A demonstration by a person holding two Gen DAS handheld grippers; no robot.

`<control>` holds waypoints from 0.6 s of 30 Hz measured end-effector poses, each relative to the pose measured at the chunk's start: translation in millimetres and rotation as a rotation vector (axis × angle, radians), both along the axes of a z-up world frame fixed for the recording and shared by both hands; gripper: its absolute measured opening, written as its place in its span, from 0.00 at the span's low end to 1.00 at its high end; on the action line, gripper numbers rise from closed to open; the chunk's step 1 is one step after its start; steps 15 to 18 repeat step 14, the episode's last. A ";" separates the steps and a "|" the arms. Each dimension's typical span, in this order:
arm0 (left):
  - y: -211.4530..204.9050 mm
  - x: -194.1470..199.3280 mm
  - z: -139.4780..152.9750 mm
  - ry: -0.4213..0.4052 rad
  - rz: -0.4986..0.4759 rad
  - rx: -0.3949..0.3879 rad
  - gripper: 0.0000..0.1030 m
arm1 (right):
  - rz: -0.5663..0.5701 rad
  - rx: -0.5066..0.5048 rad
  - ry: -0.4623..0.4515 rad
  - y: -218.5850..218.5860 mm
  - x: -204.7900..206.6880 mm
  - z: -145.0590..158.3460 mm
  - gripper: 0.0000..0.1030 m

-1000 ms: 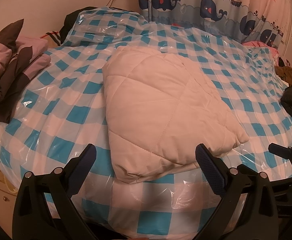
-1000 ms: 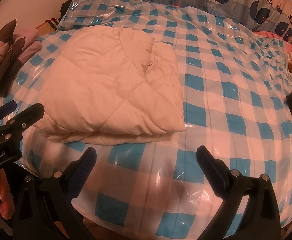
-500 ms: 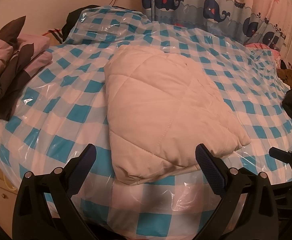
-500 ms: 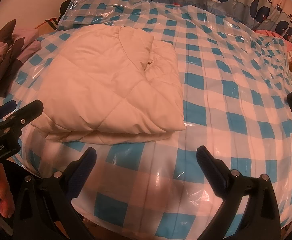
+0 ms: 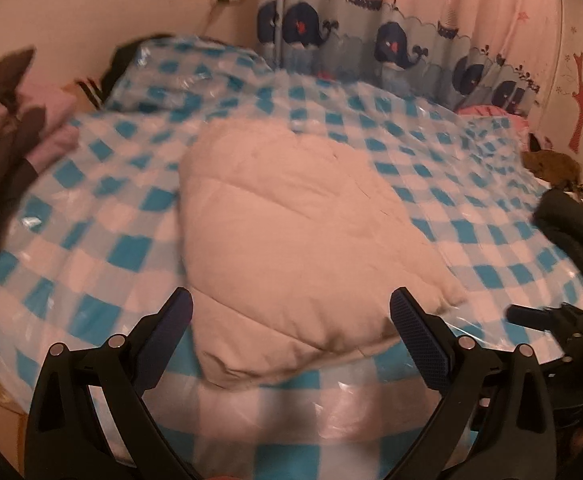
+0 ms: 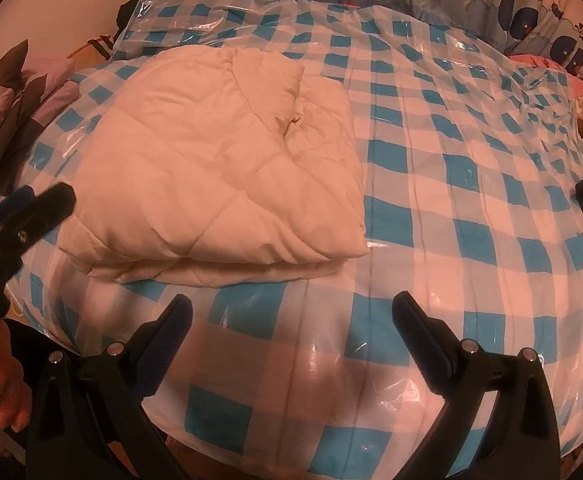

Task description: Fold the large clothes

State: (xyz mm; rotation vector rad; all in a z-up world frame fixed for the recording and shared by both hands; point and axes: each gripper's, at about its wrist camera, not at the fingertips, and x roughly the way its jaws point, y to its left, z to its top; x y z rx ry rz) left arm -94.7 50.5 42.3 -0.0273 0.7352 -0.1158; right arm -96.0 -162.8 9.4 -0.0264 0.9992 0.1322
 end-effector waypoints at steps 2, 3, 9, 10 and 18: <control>-3.2 -0.8 -0.9 -0.010 0.015 0.039 0.92 | -0.003 0.005 0.001 -4.1 1.9 1.0 0.93; -0.3 1.9 -0.2 -0.005 0.022 0.048 0.92 | -0.004 0.006 0.002 -5.7 3.3 2.1 0.93; 4.6 8.5 -1.1 0.036 0.051 0.044 0.92 | -0.002 0.010 0.006 -11.9 6.2 5.7 0.93; 4.6 8.4 -0.8 0.038 0.052 0.043 0.92 | -0.002 0.010 0.005 -12.2 6.5 5.7 0.93; 7.4 7.3 -0.8 0.039 0.060 0.046 0.92 | 0.001 0.013 0.005 -14.7 7.9 8.0 0.93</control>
